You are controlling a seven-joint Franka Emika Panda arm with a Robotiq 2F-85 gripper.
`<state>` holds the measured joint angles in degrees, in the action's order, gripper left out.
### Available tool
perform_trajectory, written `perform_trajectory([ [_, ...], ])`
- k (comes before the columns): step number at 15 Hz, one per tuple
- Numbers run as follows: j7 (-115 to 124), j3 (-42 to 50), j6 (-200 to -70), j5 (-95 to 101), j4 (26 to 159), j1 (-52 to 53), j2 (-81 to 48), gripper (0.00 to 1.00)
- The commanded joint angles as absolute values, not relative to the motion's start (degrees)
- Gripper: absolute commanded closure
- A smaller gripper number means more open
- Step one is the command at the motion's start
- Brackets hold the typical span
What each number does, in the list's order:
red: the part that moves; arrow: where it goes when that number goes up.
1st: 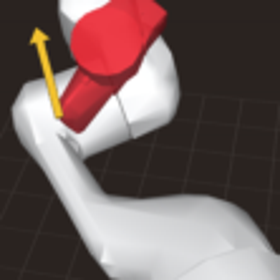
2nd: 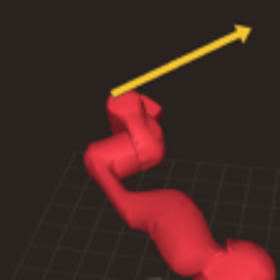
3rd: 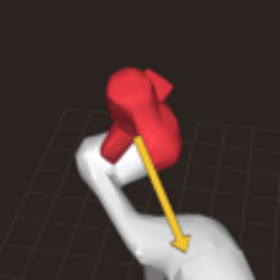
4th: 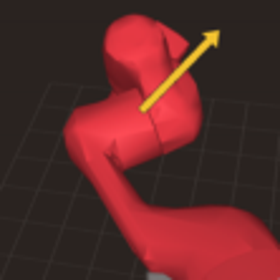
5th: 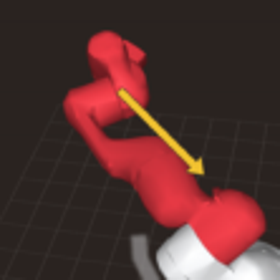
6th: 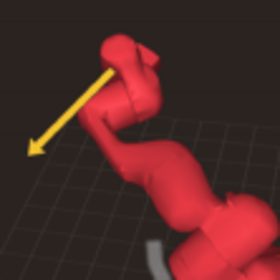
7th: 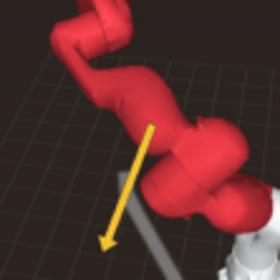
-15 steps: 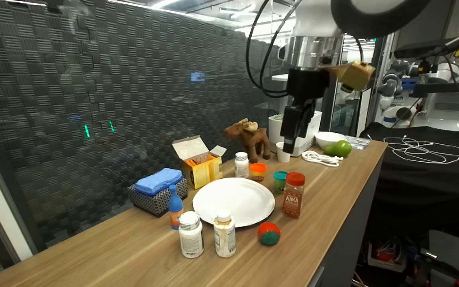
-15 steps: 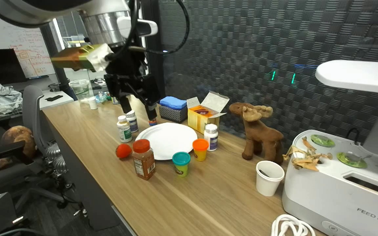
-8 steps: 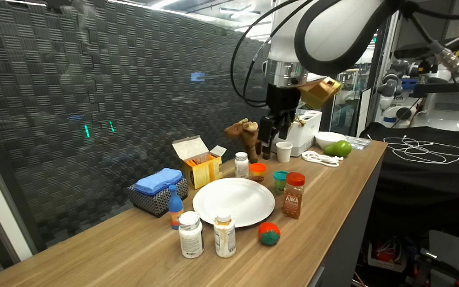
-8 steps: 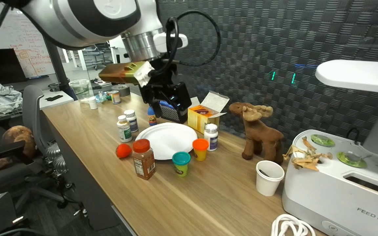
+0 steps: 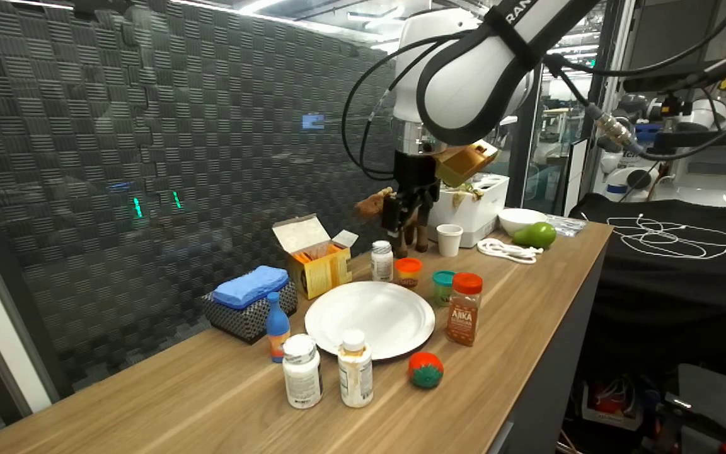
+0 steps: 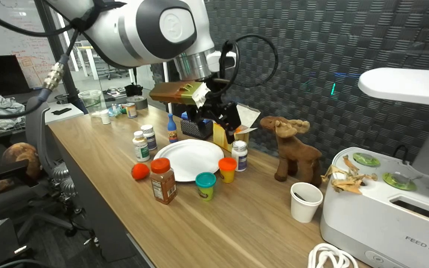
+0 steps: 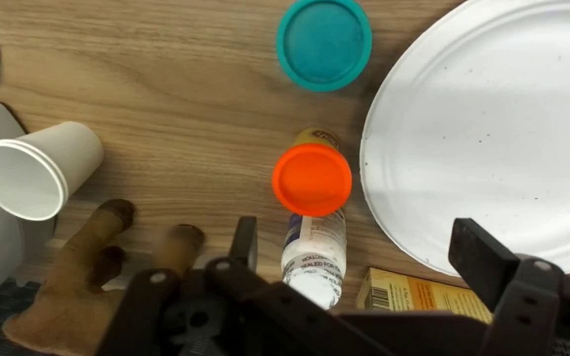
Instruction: Put the containers and strawberry toy on the white plate
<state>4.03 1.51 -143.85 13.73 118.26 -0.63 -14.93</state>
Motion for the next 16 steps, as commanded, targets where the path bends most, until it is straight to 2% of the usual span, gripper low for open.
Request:
perform_trajectory([
  [1, 3.2, 1.4, -144.5, 10.6, 112.8, -0.4, -20.6, 0.0],
  [13, 4.6, 3.2, -145.5, 10.0, 103.4, 0.1, -29.4, 0.0],
  [14, 4.8, 3.3, -145.6, 10.1, 102.8, 0.2, -29.7, 0.19],
  [16, 4.8, 3.2, -145.5, 10.0, 102.2, 0.3, -29.7, 0.34],
])
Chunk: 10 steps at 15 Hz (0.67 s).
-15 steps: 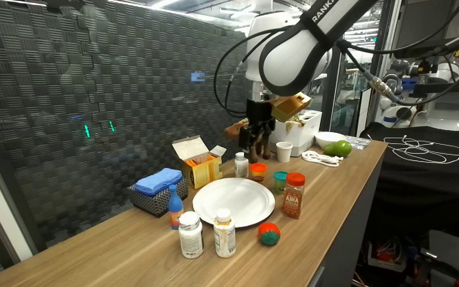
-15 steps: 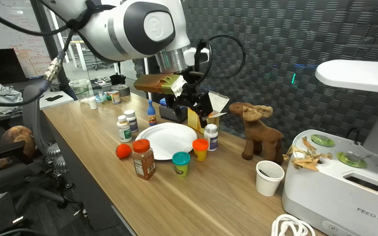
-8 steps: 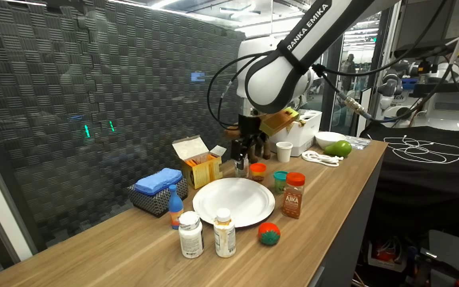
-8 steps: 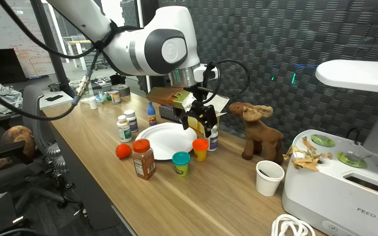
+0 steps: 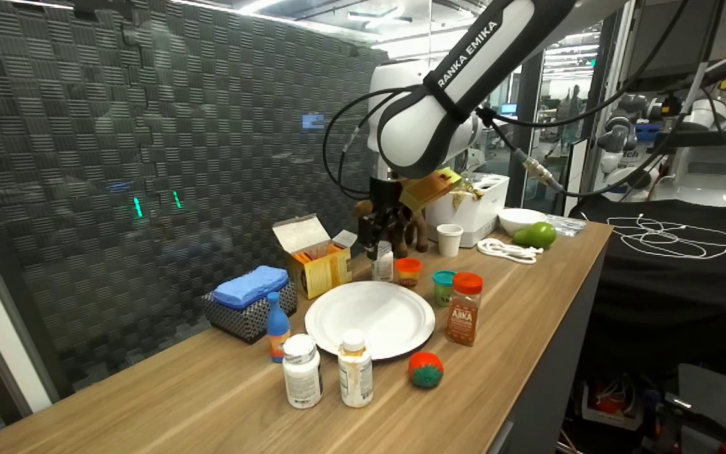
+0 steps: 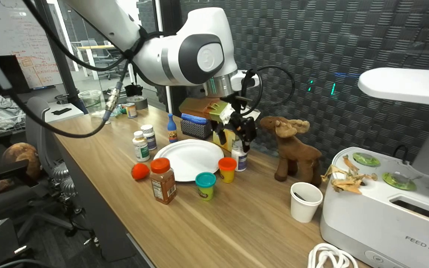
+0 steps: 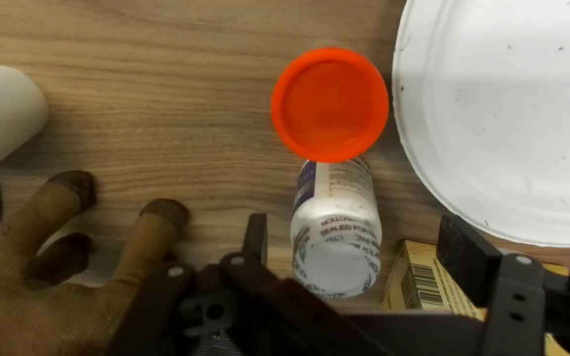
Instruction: Put the containers and strawberry toy on the white plate
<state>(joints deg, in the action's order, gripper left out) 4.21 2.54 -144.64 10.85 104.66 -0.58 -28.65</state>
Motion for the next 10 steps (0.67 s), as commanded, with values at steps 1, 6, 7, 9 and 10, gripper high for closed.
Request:
perform_trajectory([
  [1, 4.7, 3.1, -145.5, 10.1, 102.2, 0.4, -29.5, 0.42],
  [6, 5.2, 3.6, -144.5, 11.5, 105.2, 1.8, -26.8, 0.8],
  [7, 5.4, 3.7, -144.3, 11.9, 105.6, 2.2, -26.4, 0.81],
  [9, 6.5, 4.6, -144.0, 13.8, 106.6, 3.7, -24.6, 0.81],
  [10, 7.9, 5.9, -143.5, 16.2, 106.9, 5.0, -23.2, 0.81],
])
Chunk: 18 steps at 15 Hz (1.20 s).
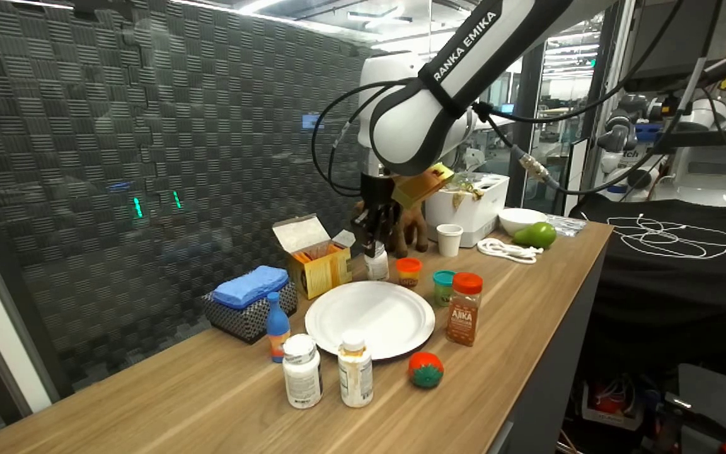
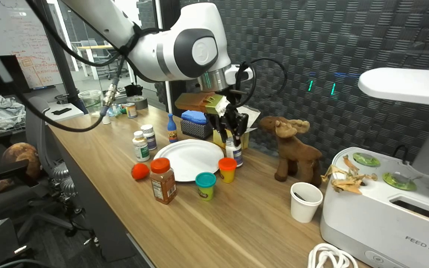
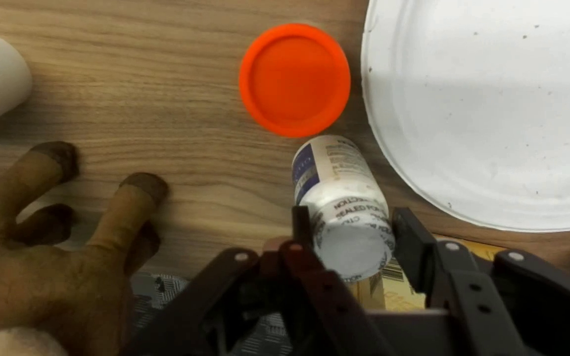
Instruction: Put the containers and strawberry toy on the white plate
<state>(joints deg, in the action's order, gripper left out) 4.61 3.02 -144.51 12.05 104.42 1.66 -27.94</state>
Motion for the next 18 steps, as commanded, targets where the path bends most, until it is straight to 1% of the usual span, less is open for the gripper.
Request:
perform_trajectory([
  [1, 9.6, 7.1, -143.1, 18.9, 107.2, 6.4, -21.9, 0.81],
  [3, 12.5, 8.7, -142.3, 24.1, 107.3, 8.5, -18.9, 0.81],
  [5, 9.3, 5.1, -141.3, 20.3, 108.0, 7.1, -15.7, 0.81],
  [10, -0.5, -3.2, -141.1, 2.9, 110.7, 4.3, -13.1, 0.81],
  [13, -3.9, -5.3, -140.8, -4.1, 112.3, 3.9, -13.9, 0.81],
  [16, -3.9, -5.2, -141.5, -4.6, 114.9, 4.2, -14.4, 0.81],
  [18, 0.9, -2.8, -144.3, 1.3, 117.0, 5.7, -14.4, 0.81],
])
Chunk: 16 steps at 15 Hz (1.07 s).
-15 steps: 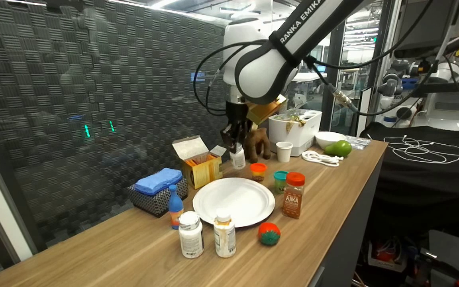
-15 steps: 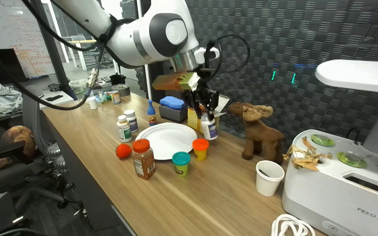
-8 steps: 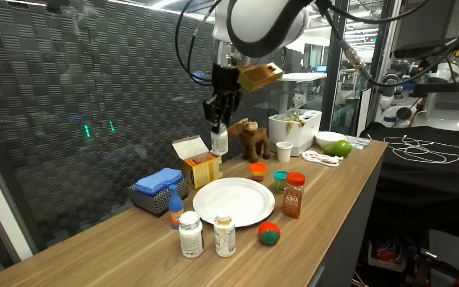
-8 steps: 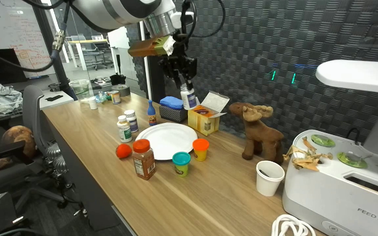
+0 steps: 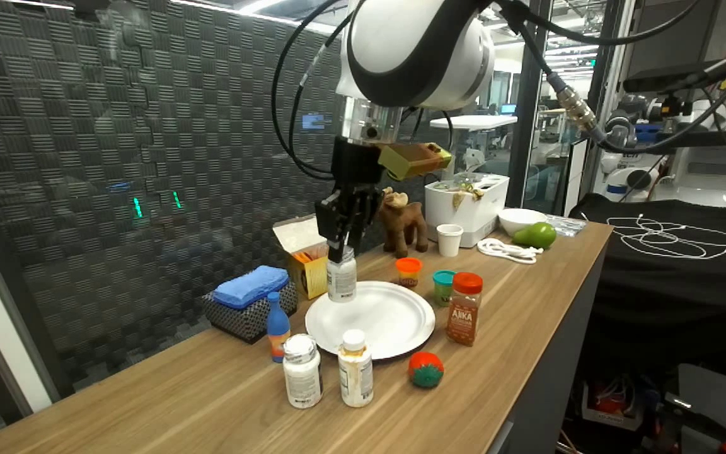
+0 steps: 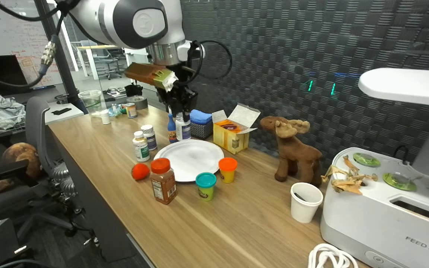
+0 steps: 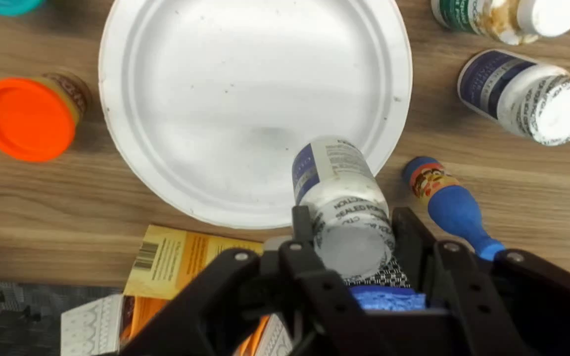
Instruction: Put the containers and strawberry toy on the white plate
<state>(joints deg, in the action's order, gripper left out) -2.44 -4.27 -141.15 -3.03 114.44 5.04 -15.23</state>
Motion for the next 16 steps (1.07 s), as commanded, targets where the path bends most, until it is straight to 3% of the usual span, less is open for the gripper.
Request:
perform_trajectory([
  [1, 2.6, -2.1, -145.6, 3.5, 117.9, 6.1, -14.1, 0.81],
  [16, 10.8, 0.1, -150.4, 8.8, 116.0, 6.4, -20.2, 0.81],
])
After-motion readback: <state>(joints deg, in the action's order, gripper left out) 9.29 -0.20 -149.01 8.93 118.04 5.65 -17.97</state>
